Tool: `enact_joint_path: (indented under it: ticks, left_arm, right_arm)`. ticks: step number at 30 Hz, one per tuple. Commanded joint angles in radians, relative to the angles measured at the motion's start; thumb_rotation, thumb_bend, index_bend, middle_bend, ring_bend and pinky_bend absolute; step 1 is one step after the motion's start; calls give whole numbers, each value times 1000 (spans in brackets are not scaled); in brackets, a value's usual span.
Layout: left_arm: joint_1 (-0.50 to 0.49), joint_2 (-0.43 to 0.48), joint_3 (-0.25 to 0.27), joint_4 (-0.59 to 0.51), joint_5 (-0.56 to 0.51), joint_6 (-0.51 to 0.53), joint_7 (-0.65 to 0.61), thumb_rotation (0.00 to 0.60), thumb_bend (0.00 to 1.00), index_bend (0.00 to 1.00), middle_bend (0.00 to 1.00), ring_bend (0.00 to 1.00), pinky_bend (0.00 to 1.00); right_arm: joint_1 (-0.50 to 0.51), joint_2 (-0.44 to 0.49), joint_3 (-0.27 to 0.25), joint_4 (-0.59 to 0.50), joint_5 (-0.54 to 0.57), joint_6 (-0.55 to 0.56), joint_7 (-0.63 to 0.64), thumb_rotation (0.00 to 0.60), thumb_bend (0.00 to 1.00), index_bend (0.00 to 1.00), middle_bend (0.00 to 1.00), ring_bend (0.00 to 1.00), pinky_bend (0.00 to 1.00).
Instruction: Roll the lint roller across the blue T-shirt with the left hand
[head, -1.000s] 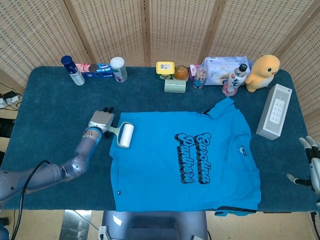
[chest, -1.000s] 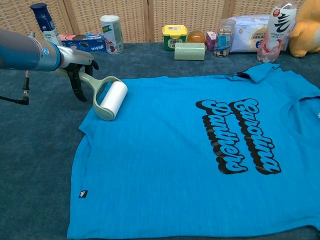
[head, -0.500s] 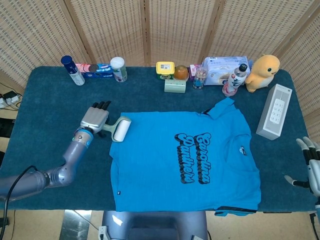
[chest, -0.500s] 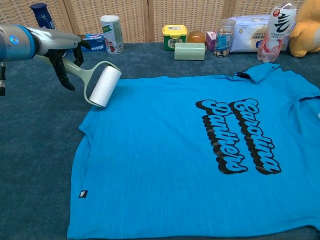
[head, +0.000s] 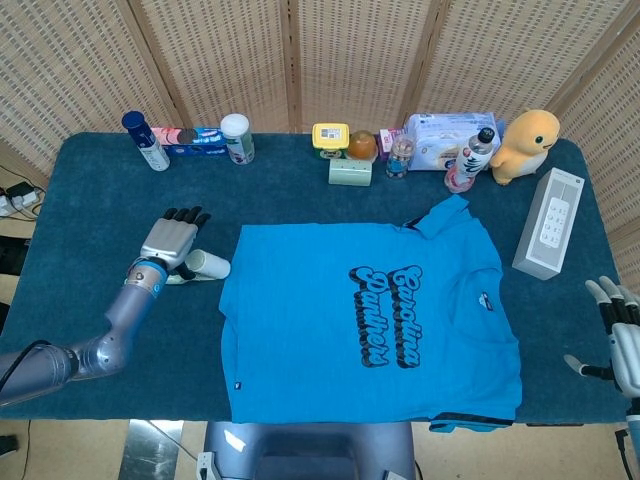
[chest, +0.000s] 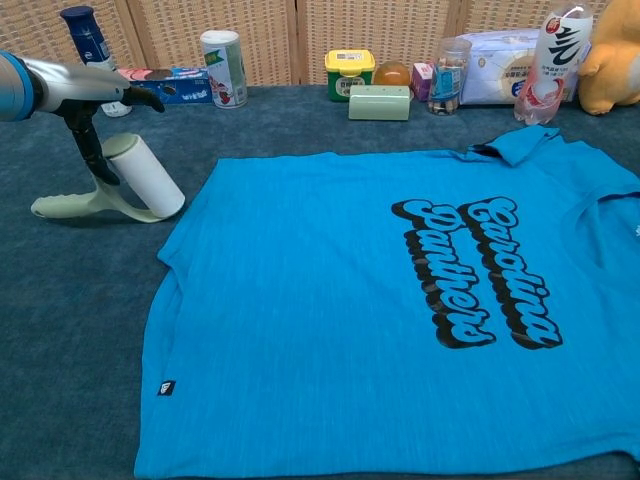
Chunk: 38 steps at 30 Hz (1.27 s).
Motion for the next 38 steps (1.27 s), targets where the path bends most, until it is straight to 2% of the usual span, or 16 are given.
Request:
enact_joint_path:
  ticks: [1, 10, 17, 24, 26, 29, 34, 38]
  left_arm:
    - [12, 6, -7, -3, 46, 36, -22, 600, 0, 0, 0, 0, 36]
    - [102, 70, 1, -87, 234, 121, -133, 600, 0, 0, 0, 0, 36]
    - [235, 171, 32, -172, 412, 246, -258, 600, 0, 0, 0, 0, 36]
    - [406, 204, 95, -181, 627, 427, -419, 600, 0, 0, 0, 0, 36]
    - [503, 201, 131, -173, 717, 559, -491, 600, 0, 0, 0, 0, 36]
    - [613, 186, 165, -136, 818, 700, -583, 600, 0, 0, 0, 0, 35]
    - [731, 159, 181, -98, 889, 848, -610, 600, 0, 0, 0, 0, 36]
    - [781, 148, 182, -101, 896, 865, -598, 600, 0, 0, 0, 0, 35]
  right_arm:
    - [3, -3, 0, 4, 3, -6, -1, 600, 0, 40, 0, 0, 0]
    - [-1, 4, -6, -7, -15, 6, 8, 600, 0, 40, 0, 0, 0]
    - [-11, 16, -16, -24, -50, 31, 19, 600, 0, 40, 0, 0, 0]
    - [-12, 12, -18, -20, -59, 41, 11, 600, 0, 40, 0, 0, 0]
    - [-10, 2, -14, -6, -57, 46, -2, 600, 0, 41, 0, 0, 0]
    - [-10, -21, -4, 22, -58, 69, -19, 600, 0, 41, 0, 0, 0]
    - [-10, -47, 7, 56, -54, 89, -37, 600, 0, 41, 0, 0, 0]
    - [-12, -54, 13, 69, -45, 95, -40, 600, 0, 41, 0, 0, 0]
